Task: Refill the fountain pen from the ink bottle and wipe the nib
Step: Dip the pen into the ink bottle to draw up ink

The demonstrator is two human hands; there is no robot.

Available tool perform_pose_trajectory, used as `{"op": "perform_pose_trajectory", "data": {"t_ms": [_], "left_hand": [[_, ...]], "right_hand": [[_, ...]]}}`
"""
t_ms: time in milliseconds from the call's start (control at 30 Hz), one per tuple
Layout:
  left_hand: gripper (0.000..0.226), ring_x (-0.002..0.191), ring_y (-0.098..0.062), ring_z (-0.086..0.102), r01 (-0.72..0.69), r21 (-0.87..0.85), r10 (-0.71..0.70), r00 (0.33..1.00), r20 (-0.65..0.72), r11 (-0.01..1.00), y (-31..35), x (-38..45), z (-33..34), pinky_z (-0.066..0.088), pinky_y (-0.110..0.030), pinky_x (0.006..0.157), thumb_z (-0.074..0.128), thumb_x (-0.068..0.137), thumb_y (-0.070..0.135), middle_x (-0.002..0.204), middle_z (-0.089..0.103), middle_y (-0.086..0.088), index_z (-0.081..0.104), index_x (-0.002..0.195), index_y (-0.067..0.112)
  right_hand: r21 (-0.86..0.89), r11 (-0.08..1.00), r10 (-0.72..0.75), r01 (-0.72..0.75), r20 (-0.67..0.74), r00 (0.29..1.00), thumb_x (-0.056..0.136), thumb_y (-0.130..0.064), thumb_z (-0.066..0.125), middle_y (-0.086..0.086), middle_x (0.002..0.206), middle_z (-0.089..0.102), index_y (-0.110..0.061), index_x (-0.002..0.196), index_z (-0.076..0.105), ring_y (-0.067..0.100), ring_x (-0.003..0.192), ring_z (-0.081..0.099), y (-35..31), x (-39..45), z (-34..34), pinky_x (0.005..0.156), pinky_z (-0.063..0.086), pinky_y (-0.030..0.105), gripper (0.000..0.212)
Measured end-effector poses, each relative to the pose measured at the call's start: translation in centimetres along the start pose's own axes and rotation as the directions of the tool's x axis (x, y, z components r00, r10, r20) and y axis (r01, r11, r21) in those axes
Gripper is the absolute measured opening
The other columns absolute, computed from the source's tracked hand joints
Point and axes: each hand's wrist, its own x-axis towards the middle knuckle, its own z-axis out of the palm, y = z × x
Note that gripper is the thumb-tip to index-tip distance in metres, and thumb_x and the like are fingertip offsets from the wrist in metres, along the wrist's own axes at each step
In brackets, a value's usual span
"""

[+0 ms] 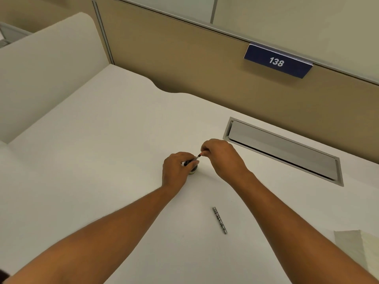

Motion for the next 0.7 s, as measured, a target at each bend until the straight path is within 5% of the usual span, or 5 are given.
{"op": "perform_pose_trajectory", "data": {"t_ms": [133,367,500,567,700], "left_hand": [[0.009,0.084,0.001,0.066,0.008,-0.019,-0.008,1.000,-0.007,1.000,0.0,0.1,0.1,0.042,-0.002,0.073,0.084,0.085,0.020,0.093,0.081,0.007,0.085,0.091,0.014],[0.011,0.087,-0.002,0.071,0.017,-0.047,-0.017,1.000,0.004,0.999,-0.5,0.2,0.2,0.044,-0.003,0.076,0.084,0.085,0.025,0.095,0.082,0.008,0.085,0.094,0.018],[0.009,0.084,0.009,0.067,0.023,-0.055,-0.023,1.000,0.006,0.998,-0.6,0.3,0.2,0.043,-0.002,0.073,0.084,0.085,0.023,0.092,0.082,0.008,0.085,0.092,0.017],[0.009,0.084,0.009,0.067,0.020,-0.057,-0.019,1.000,0.003,0.998,-0.6,0.3,0.2,0.043,-0.001,0.072,0.085,0.085,0.022,0.092,0.082,0.007,0.085,0.091,0.016],[0.008,0.079,0.016,0.065,0.019,-0.067,-0.019,1.000,0.003,0.998,-0.6,0.3,0.2,0.044,0.000,0.068,0.085,0.085,0.016,0.092,0.082,0.004,0.085,0.091,0.011]], "right_hand": [[-0.144,0.988,-0.057,0.050,-0.042,0.997,0.096,-0.012,0.065,0.004,0.091,0.066,-0.011,0.091,0.065,0.023,0.081,0.061,-0.2,-0.2,0.5,0.066,0.053,0.038,0.005],[-0.331,0.942,-0.104,0.061,-0.113,0.988,0.054,-0.002,0.096,0.000,0.048,0.051,-0.018,0.066,0.061,0.023,0.037,0.050,-1.2,-1.1,0.5,0.029,0.040,0.029,0.041],[-0.230,0.972,-0.078,0.047,-0.126,0.989,0.090,-0.028,0.076,0.000,0.080,0.066,-0.023,0.092,0.068,0.026,0.068,0.064,-0.8,-1.2,0.2,0.053,0.054,0.038,0.010],[-0.157,0.986,-0.064,0.047,-0.110,0.992,0.099,-0.033,0.061,0.000,0.094,0.068,-0.019,0.103,0.067,0.027,0.083,0.065,-0.8,-1.1,0.0,0.067,0.056,0.040,0.016],[-0.236,0.971,-0.046,0.035,-0.040,0.998,0.101,-0.025,0.059,0.005,0.086,0.068,-0.012,0.090,0.068,0.028,0.078,0.063,-0.6,-0.6,0.1,0.067,0.054,0.041,0.020]]}}
